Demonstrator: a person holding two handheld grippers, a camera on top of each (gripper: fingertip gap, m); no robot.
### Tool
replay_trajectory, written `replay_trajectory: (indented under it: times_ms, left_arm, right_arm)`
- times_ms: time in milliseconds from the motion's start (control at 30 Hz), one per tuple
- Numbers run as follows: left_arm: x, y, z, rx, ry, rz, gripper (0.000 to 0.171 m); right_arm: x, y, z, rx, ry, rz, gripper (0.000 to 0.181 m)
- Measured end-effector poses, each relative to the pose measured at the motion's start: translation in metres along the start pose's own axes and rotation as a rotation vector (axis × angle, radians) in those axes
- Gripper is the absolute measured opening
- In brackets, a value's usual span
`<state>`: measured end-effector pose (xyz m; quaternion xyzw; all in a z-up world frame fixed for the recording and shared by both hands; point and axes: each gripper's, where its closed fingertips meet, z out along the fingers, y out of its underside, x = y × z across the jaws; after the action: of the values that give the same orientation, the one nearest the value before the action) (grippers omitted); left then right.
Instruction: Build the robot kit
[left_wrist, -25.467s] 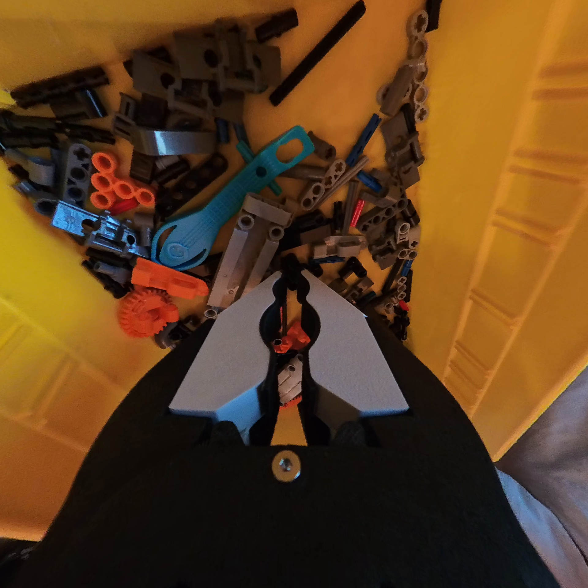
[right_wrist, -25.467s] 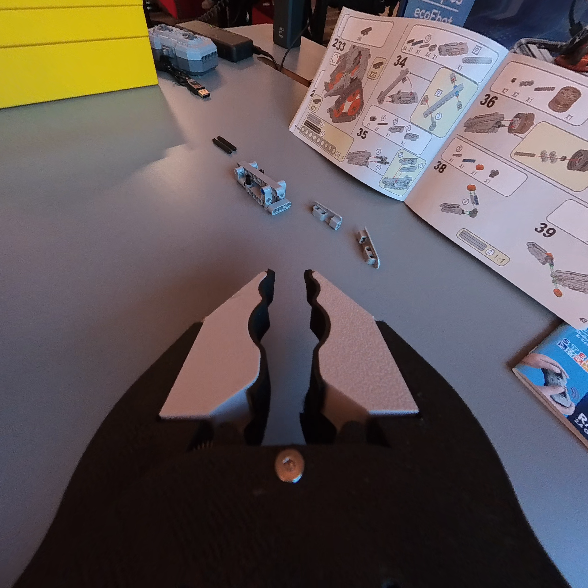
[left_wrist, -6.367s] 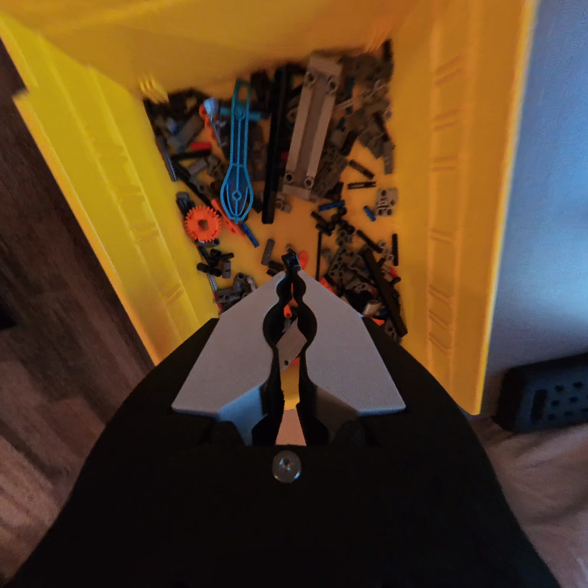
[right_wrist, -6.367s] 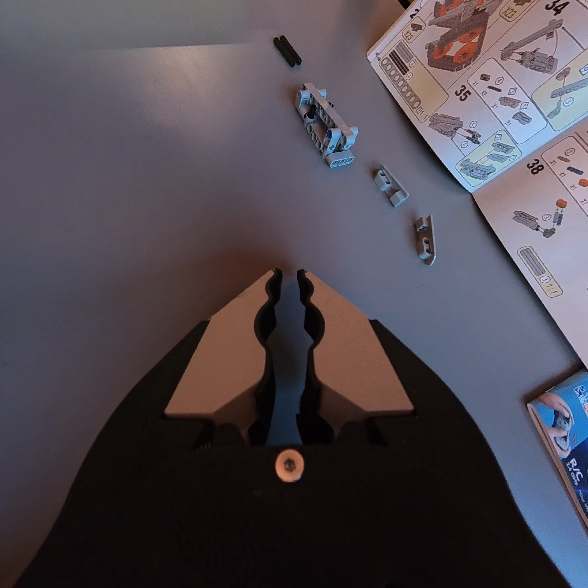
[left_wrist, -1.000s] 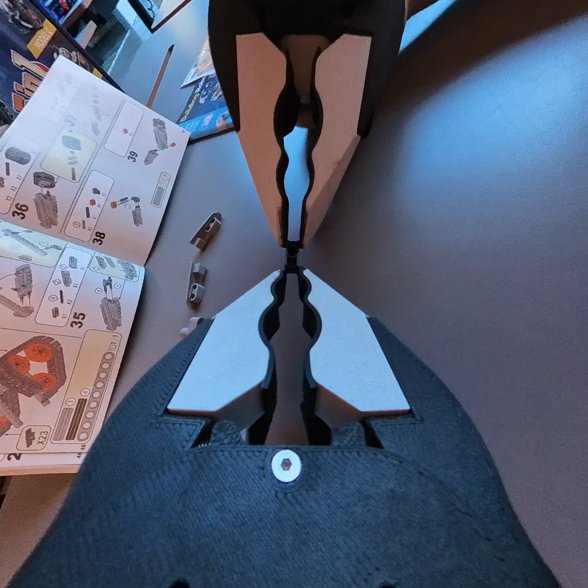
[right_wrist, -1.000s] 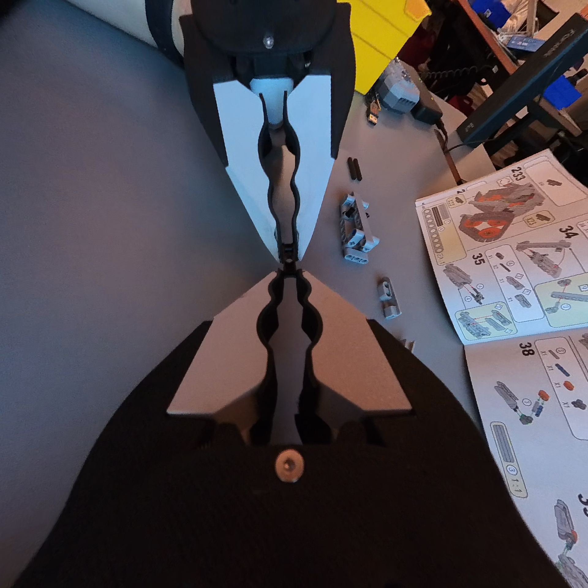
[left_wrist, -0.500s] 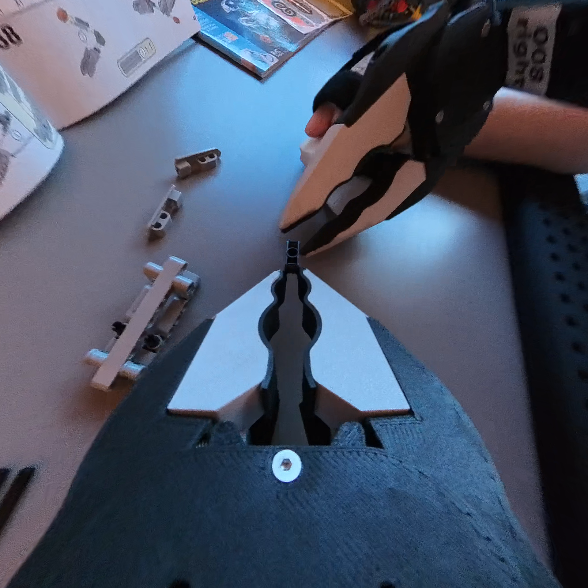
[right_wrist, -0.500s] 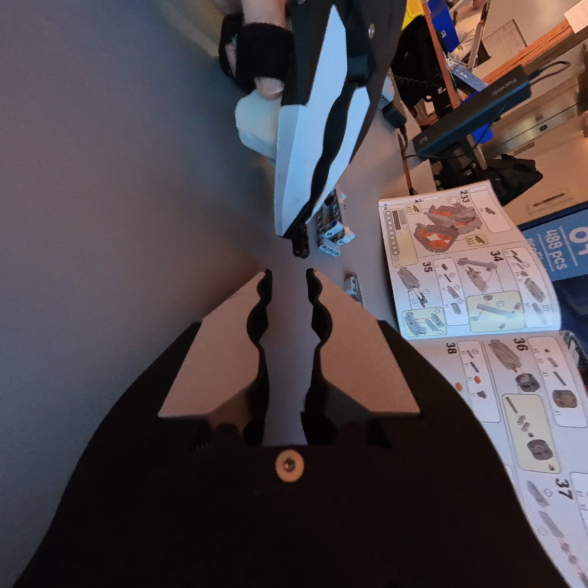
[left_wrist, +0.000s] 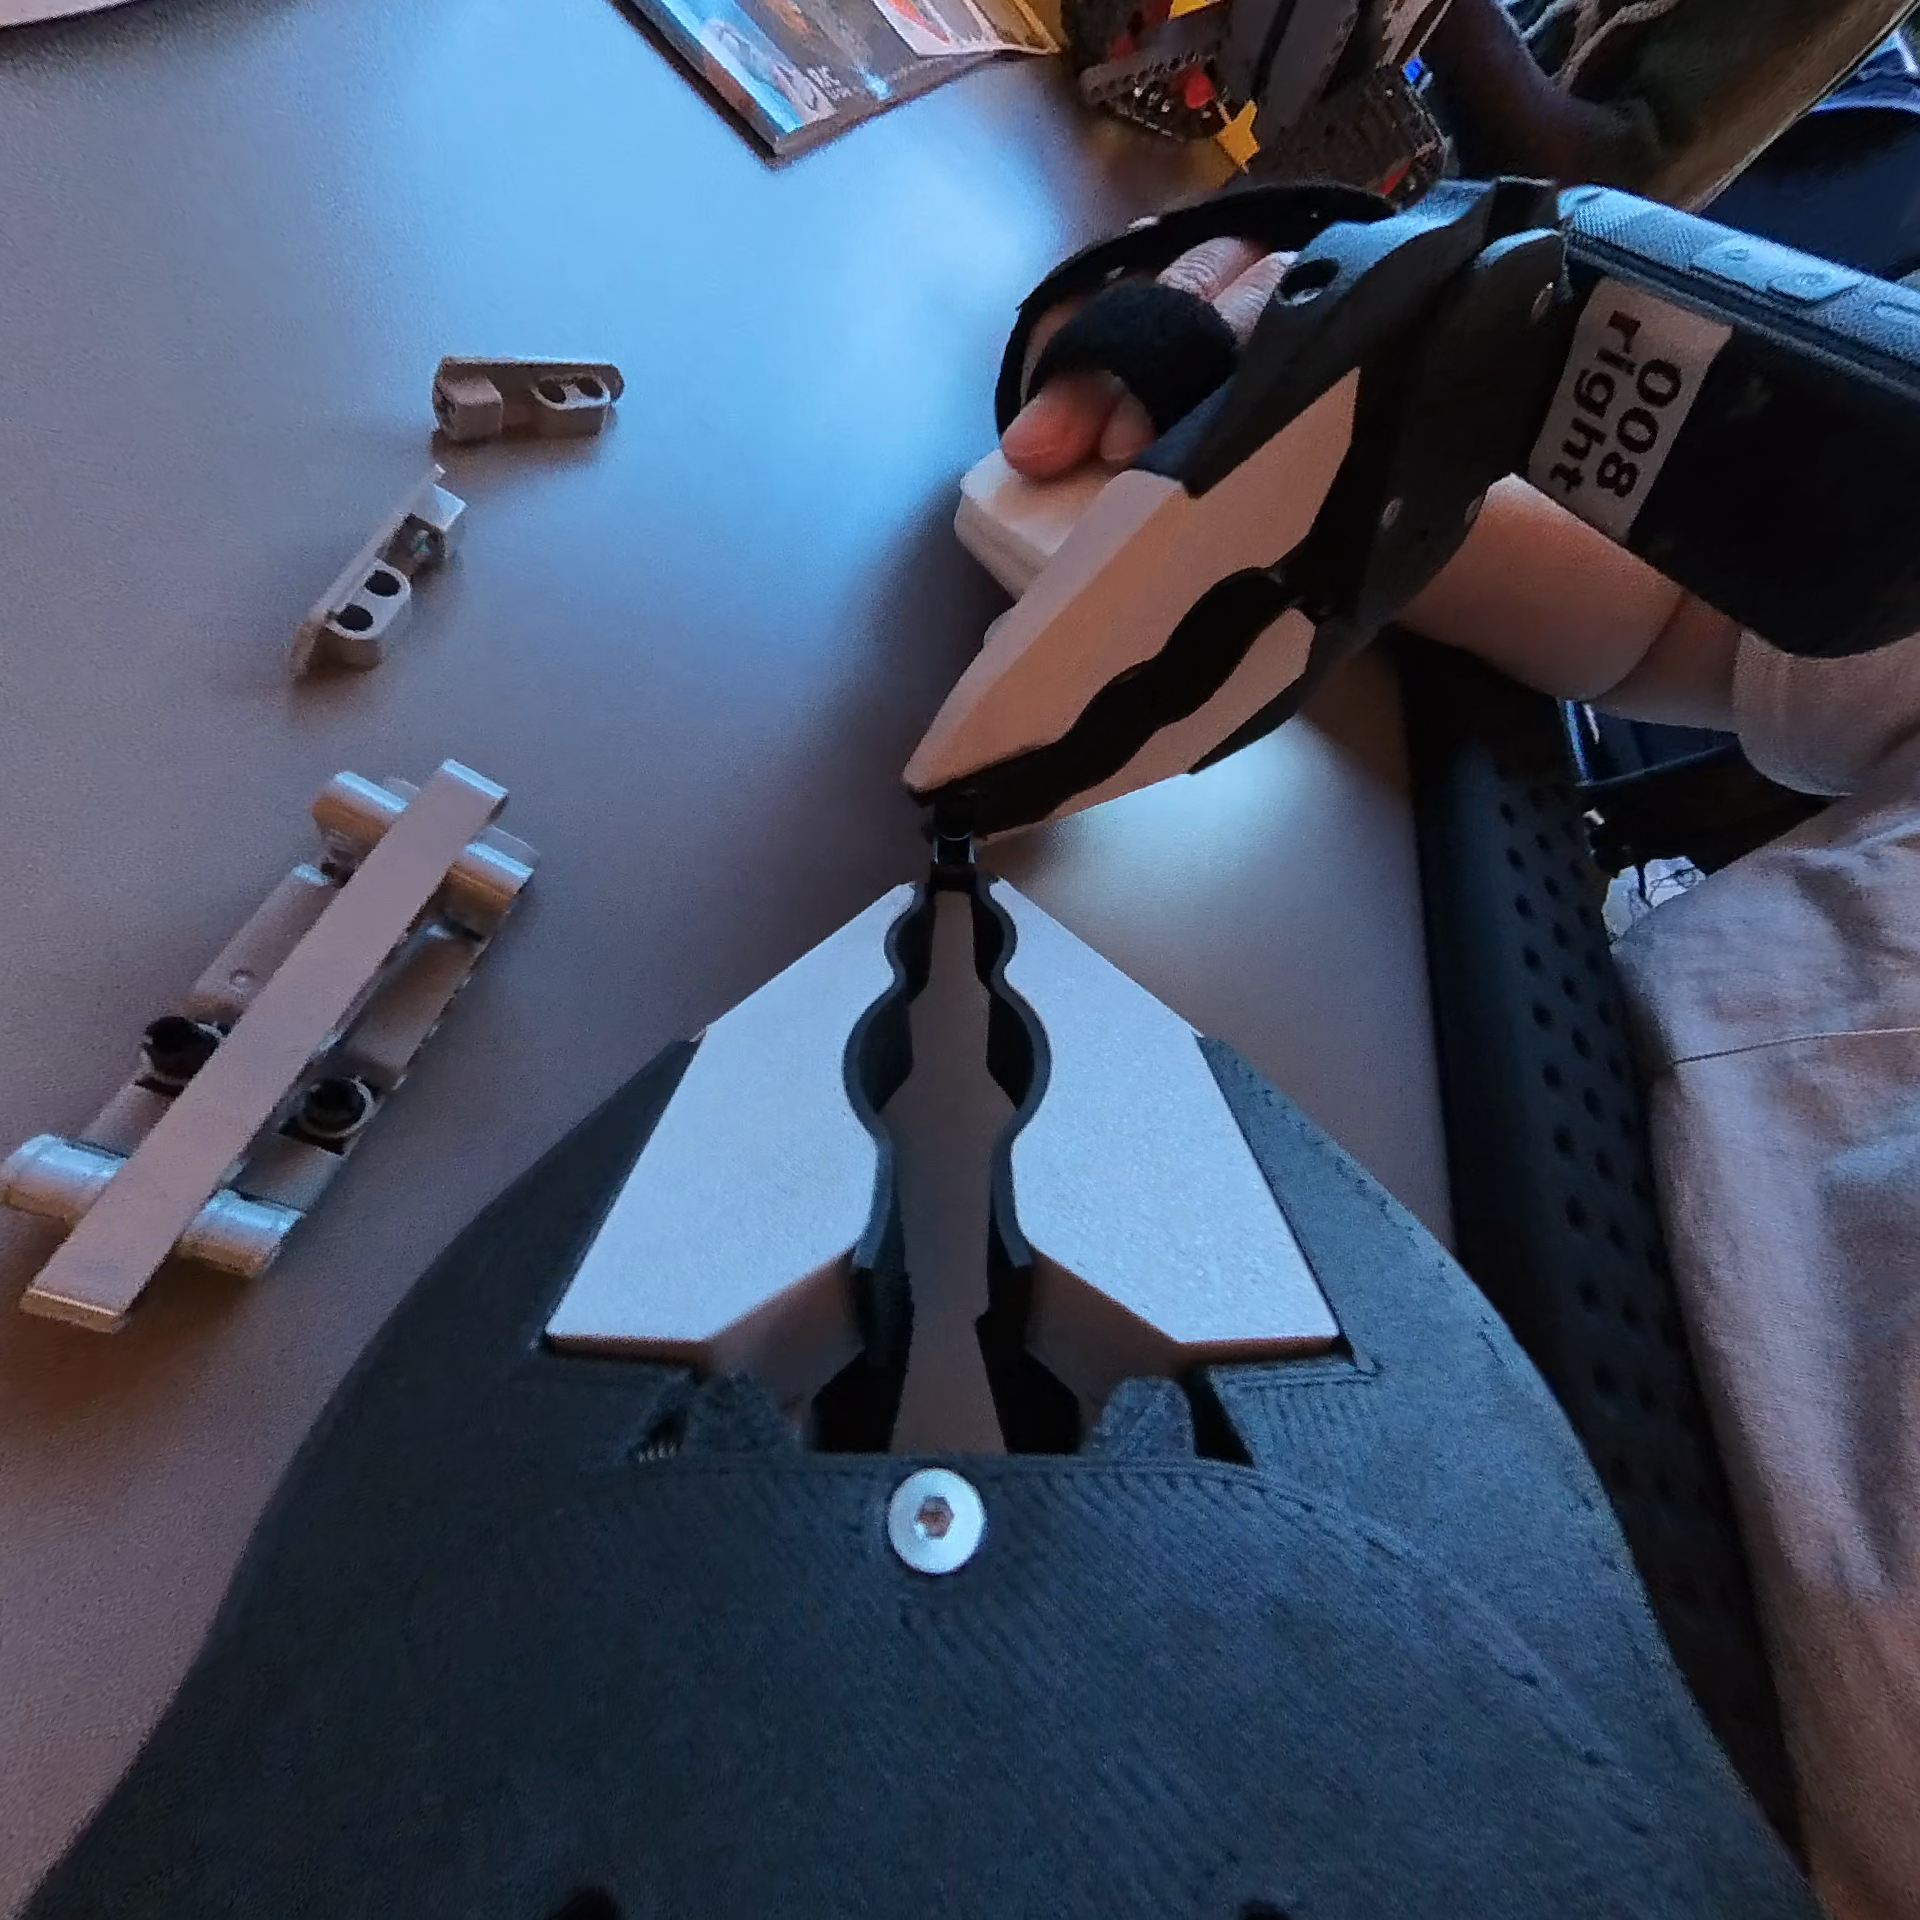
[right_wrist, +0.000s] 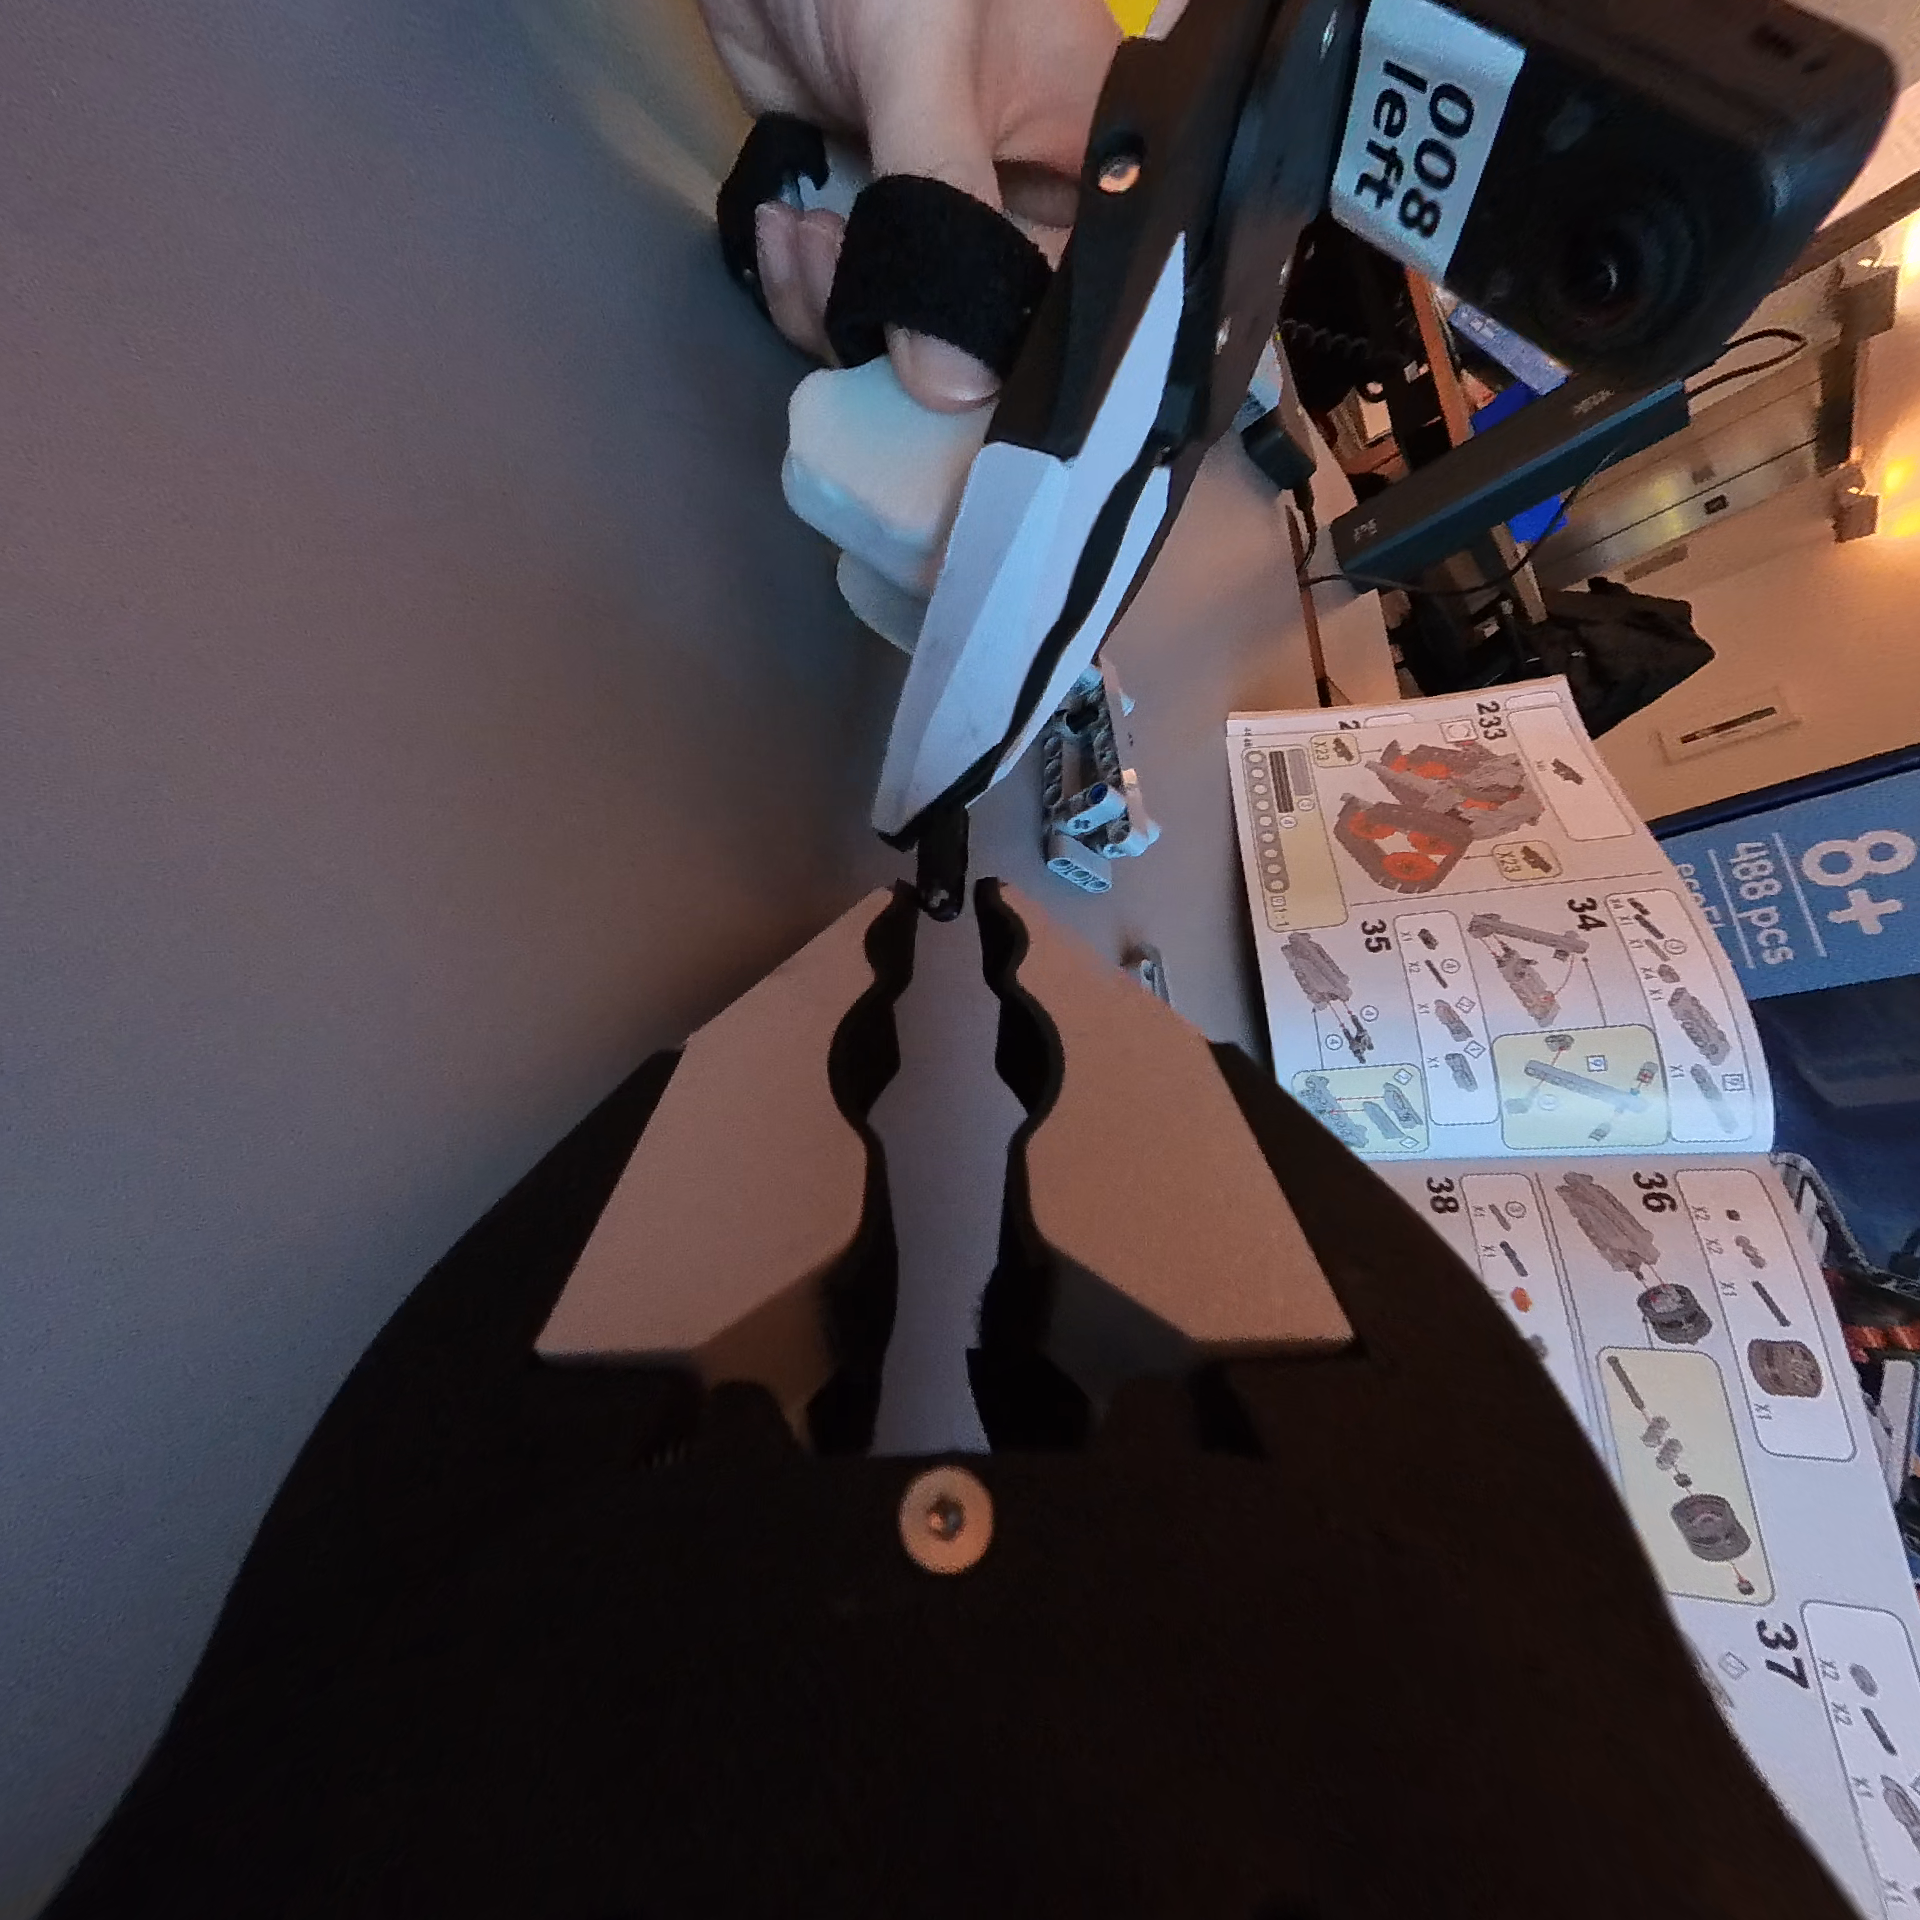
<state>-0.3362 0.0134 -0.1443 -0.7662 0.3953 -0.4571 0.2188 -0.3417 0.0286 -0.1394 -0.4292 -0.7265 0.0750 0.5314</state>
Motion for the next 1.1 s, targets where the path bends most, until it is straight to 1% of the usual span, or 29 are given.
replay_trajectory:
  times_ms: [167,333,433,500,567,700,767,867,933,1033,1100]
  left_arm:
    - [-0.001,0.0,-0.001,0.004,0.005,-0.021,0.006]
    - [0.0,0.0,-0.001,0.003,0.021,-0.026,0.006]
    - [0.004,-0.001,-0.001,0.004,0.067,-0.034,0.015]
    - [0.006,-0.001,-0.002,0.003,0.088,-0.035,0.015]
    - [0.005,-0.001,-0.001,-0.001,0.089,-0.035,0.014]
    - [0.005,0.001,0.0,-0.016,0.07,-0.006,0.011]
    - [0.005,0.003,0.001,-0.027,0.062,0.007,0.008]
    - [0.007,0.006,0.003,-0.051,0.073,0.019,0.003]
    - [0.009,0.008,0.004,-0.064,0.08,0.026,0.0]
    - [0.009,0.009,0.004,-0.069,0.078,0.029,0.0]
    - [0.009,0.009,0.004,-0.07,0.084,0.024,0.0]
  right_arm:
    - [-0.001,0.0,0.0,0.0,-0.001,-0.005,0.008]
    - [-0.002,0.0,0.0,0.0,-0.026,0.039,0.007]
    - [-0.001,0.001,0.0,0.01,-0.034,0.08,0.007]
    - [0.002,0.002,-0.001,0.017,-0.029,0.108,0.007]
    - [0.007,0.006,-0.004,0.023,-0.023,0.153,0.007]
    - [0.03,-0.001,-0.018,0.104,-0.008,0.311,0.007]
    - [0.042,0.006,-0.026,0.09,0.029,0.317,0.007]
    - [0.047,0.021,-0.035,0.033,0.063,0.241,0.007]
    - [0.049,0.026,-0.041,-0.009,0.116,0.107,0.007]
    - [0.054,0.021,-0.048,-0.07,0.203,-0.122,0.007]
    - [0.054,0.016,-0.051,-0.083,0.235,-0.2,0.007]
